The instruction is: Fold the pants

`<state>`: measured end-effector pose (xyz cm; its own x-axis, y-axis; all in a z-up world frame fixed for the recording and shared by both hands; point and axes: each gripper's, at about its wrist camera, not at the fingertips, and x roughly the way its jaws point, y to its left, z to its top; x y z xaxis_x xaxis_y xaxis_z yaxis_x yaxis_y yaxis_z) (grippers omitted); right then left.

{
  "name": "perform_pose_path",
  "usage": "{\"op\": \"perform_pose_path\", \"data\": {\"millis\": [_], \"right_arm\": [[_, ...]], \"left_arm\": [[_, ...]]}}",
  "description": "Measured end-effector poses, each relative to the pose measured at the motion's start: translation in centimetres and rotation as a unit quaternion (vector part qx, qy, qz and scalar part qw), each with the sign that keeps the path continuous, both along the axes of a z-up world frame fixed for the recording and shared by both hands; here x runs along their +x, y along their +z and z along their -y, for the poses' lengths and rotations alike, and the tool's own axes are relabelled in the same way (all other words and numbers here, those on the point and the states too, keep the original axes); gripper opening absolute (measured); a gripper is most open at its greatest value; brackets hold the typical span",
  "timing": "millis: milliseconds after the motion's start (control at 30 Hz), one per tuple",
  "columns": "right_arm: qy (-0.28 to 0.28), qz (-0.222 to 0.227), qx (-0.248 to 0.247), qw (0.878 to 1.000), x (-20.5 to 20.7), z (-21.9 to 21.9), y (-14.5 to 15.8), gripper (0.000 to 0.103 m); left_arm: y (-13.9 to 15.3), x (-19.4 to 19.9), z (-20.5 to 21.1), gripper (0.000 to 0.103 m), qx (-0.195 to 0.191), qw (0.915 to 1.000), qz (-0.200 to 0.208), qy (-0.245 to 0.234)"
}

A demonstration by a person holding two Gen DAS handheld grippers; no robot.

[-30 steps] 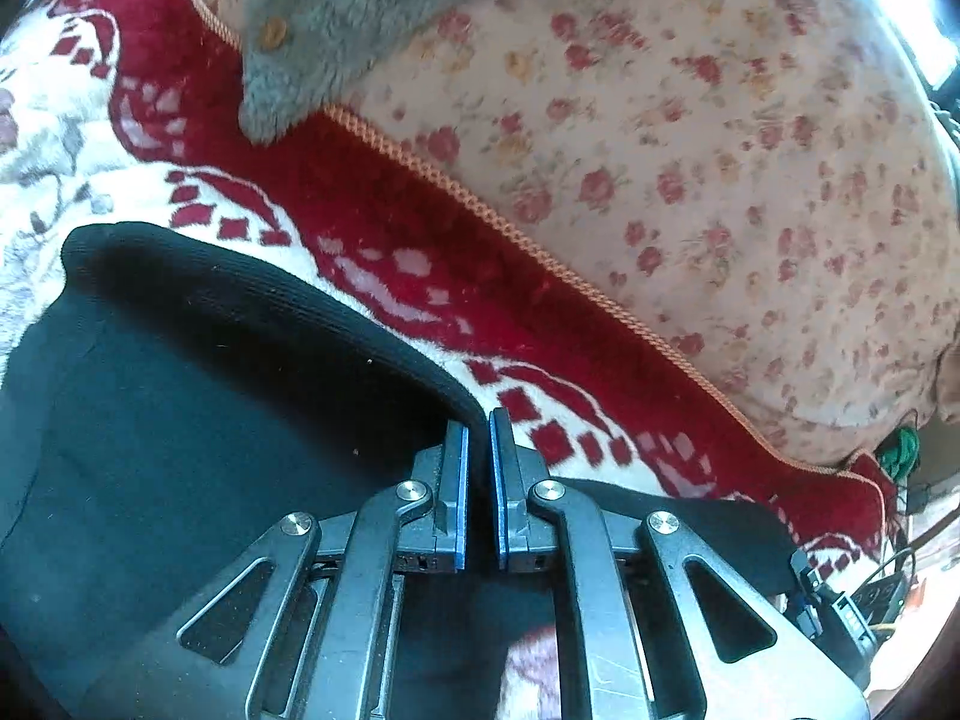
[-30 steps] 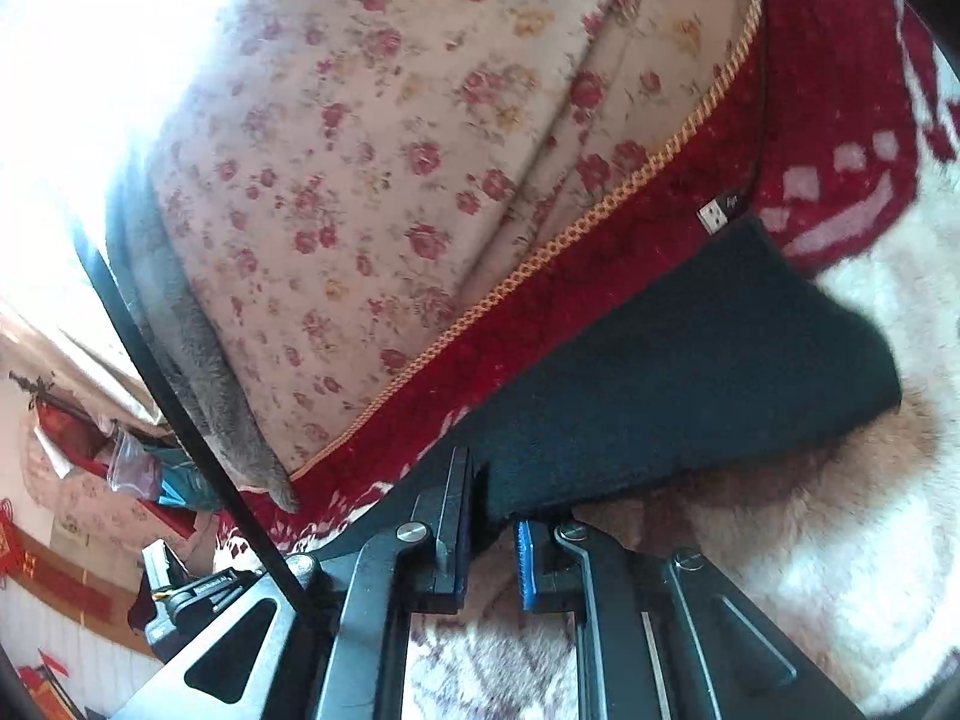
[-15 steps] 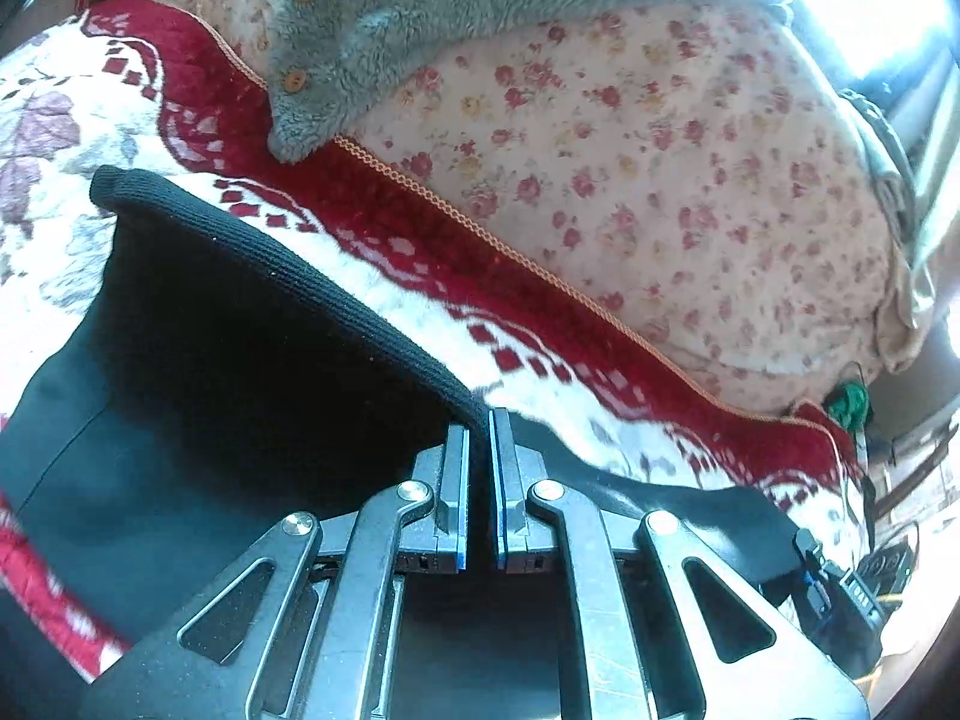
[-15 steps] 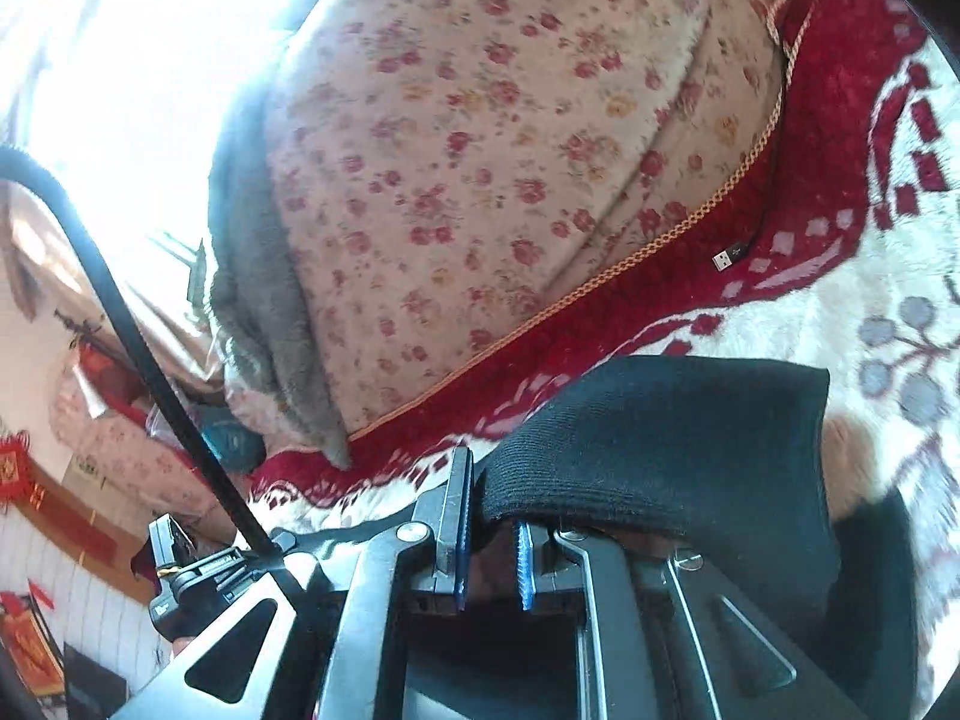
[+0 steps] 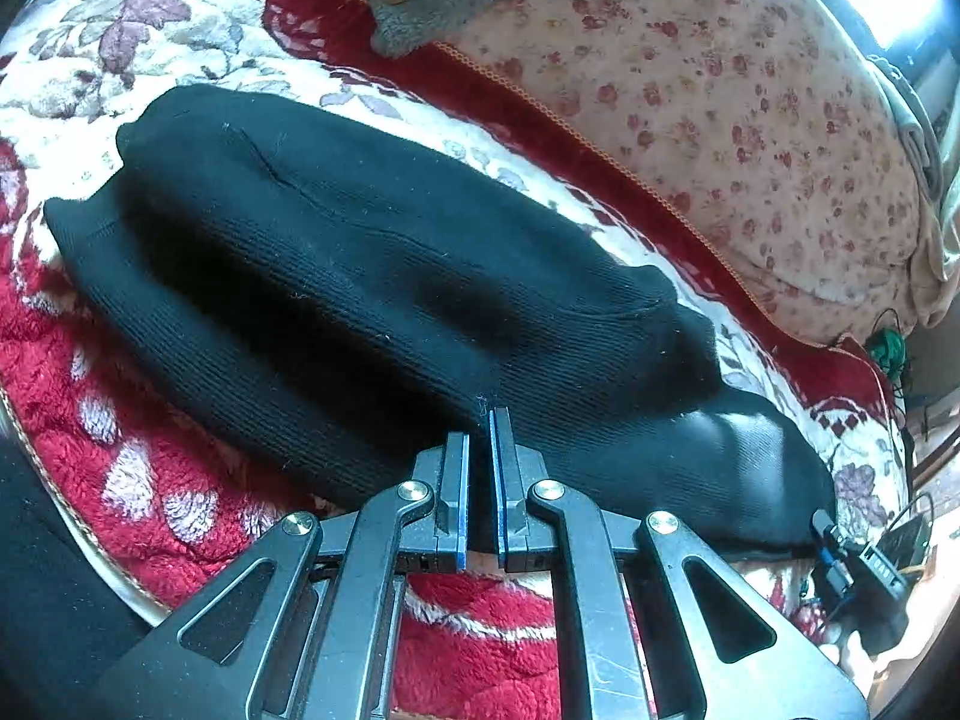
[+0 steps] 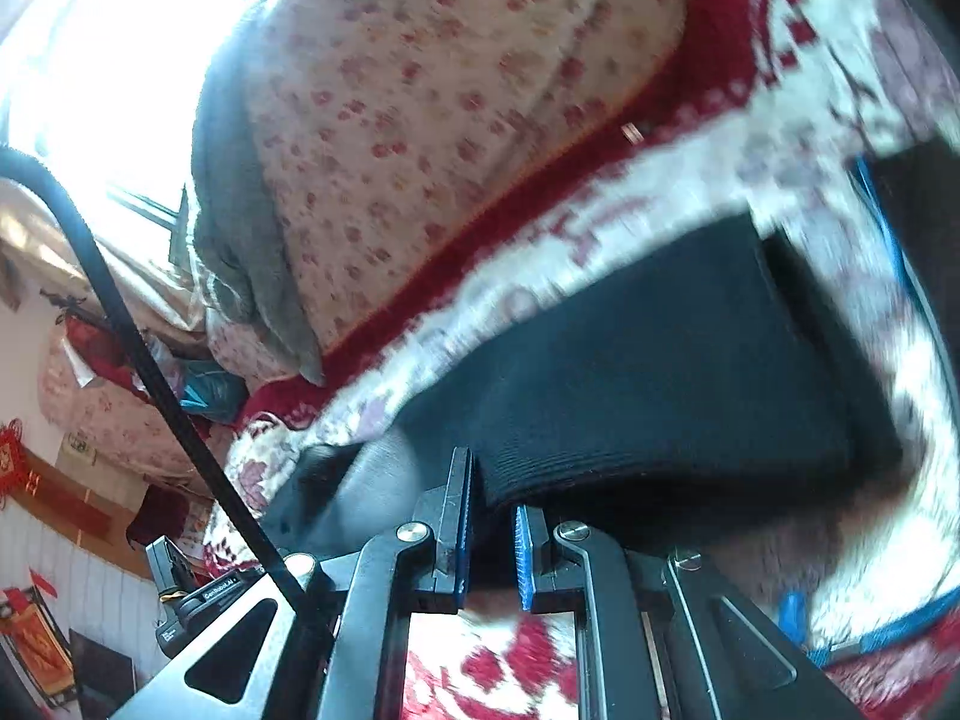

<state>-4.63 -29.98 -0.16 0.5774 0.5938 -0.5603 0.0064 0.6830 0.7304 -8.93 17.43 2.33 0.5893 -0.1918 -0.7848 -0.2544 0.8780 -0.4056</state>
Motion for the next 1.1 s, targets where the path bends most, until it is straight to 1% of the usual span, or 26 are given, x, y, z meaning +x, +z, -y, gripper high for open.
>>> {"op": "perform_pose_path", "data": {"millis": [33, 100, 133, 167, 233, 300, 367, 400, 467, 500, 567, 633, 700, 733, 800, 833, 867, 900, 933, 967, 1000, 1067, 1100], "right_arm": [[-0.008, -0.006, 0.003, 1.000, -0.1, 0.3, -0.6, 0.011], [-0.026, -0.013, 0.042, 0.999, -0.2, 1.2, -1.6, 0.011], [-0.036, -0.012, 0.053, 0.998, -0.2, 1.7, -1.8, 0.014], [-0.046, -0.010, 0.055, 0.997, -0.2, 2.1, -1.8, 0.019], [-0.069, -0.003, 0.053, 0.996, -0.3, 3.1, -1.6, 0.022], [-0.084, -0.001, 0.061, 0.995, 0.0, 3.8, -1.7, 0.023], [-0.083, 0.002, 0.064, 0.995, 0.4, 4.2, -1.8, 0.021], [-0.080, 0.005, 0.051, 0.995, 0.5, 4.1, -1.7, 0.019], [-0.068, 0.018, 0.012, 0.997, 0.6, 3.7, -0.8, 0.012], [-0.063, 0.025, -0.002, 0.998, 0.6, 3.5, -0.4, 0.011], [-0.057, 0.031, -0.008, 0.998, 0.3, 3.6, 0.3, 0.009], [-0.055, 0.035, -0.020, 0.998, -0.2, 3.8, 0.9, 0.009], [-0.058, 0.033, -0.040, 0.997, -0.7, 4.1, 1.2, 0.009], [-0.062, 0.031, -0.051, 0.996, -0.7, 4.2, 1.2, 0.009], [-0.066, 0.010, -0.059, 0.996, -0.3, 4.3, 0.4, 0.009], [-0.069, -0.007, -0.055, 0.996, -0.1, 4.3, -0.2, 0.009], [-0.074, -0.020, -0.048, 0.996, -0.1, 4.5, -0.6, 0.010], [-0.078, -0.020, -0.040, 0.996, -0.3, 4.6, -0.7, 0.010], [-0.081, -0.021, -0.043, 0.996, -0.4, 4.7, -0.5, 0.013], [-0.083, -0.025, -0.055, 0.995, -0.5, 4.8, -0.1, 0.017], [-0.088, -0.029, -0.067, 0.994, -0.6, 4.9, 0.3, 0.018], [-0.094, -0.037, -0.091, 0.991, -1.1, 5.2, 1.3, 0.026], [-0.093, -0.034, -0.097, 0.990, -1.4, 5.3, 1.8, 0.027]], "left_arm": [[0.2, 0.0, 0.2, 0.005, 0.005, 1.0000, 0.003, -0.001], [0.6, 0.0, 0.4, 0.005, 0.012, 0.9999, 0.009, -0.003], [0.7, 0.1, 0.5, 0.005, 0.012, 0.9999, 0.010, -0.003], [0.6, 0.1, 0.5, 0.005, 0.011, 0.9999, 0.008, -0.003], [0.4, 0.2, 0.4, 0.005, 0.006, 1.0000, 0.005, 0.000], [0.4, 0.3, 0.4, 0.005, 0.008, 1.0000, 0.003, 0.001], [0.7, 0.2, 0.6, 0.005, 0.012, 0.9999, 0.007, 0.000], [1.0, 0.1, 0.7, 0.005, 0.015, 0.9998, 0.011, -0.002], [1.7, -0.2, 0.8, 0.005, 0.017, 0.9996, 0.020, -0.006], [2.1, -0.5, 0.8, 0.005, 0.015, 0.9995, 0.025, -0.008], [2.8, -1.1, 0.7, 0.005, 0.013, 0.9992, 0.036, -0.011], [2.9, -1.6, 0.9, 0.005, 0.019, 0.9988, 0.043, -0.012], [2.2, -1.5, 1.1, 0.005, 0.027, 0.9989, 0.038, -0.012], [1.5, -1.3, 1.0, 0.005, 0.023, 0.9993, 0.028, -0.008], [0.2, -0.9, 0.6, 0.005, -0.001, 1.0000, 0.005, 0.000], [-0.1, -0.9, 0.4, 0.006, -0.010, 0.9999, 0.002, 0.003], [-0.1, -1.0, 0.1, 0.010, -0.016, 0.9999, 0.004, 0.003], [0.0, -1.1, 0.0, 0.013, -0.015, 0.9999, 0.005, 0.003], [0.1, -1.2, -0.2, 0.014, -0.011, 0.9999, 0.005, 0.004], [0.4, -1.3, -0.4, 0.018, -0.007, 1.0000, 0.006, 0.005], [0.6, -1.4, -0.5, 0.023, -0.003, 1.0000, 0.006, 0.006], [1.2, -1.9, -1.1, 0.024, 0.006, 0.9998, 0.013, 0.011], [1.4, -2.1, -1.4, 0.024, 0.009, 0.9997, 0.015, 0.015]]}}
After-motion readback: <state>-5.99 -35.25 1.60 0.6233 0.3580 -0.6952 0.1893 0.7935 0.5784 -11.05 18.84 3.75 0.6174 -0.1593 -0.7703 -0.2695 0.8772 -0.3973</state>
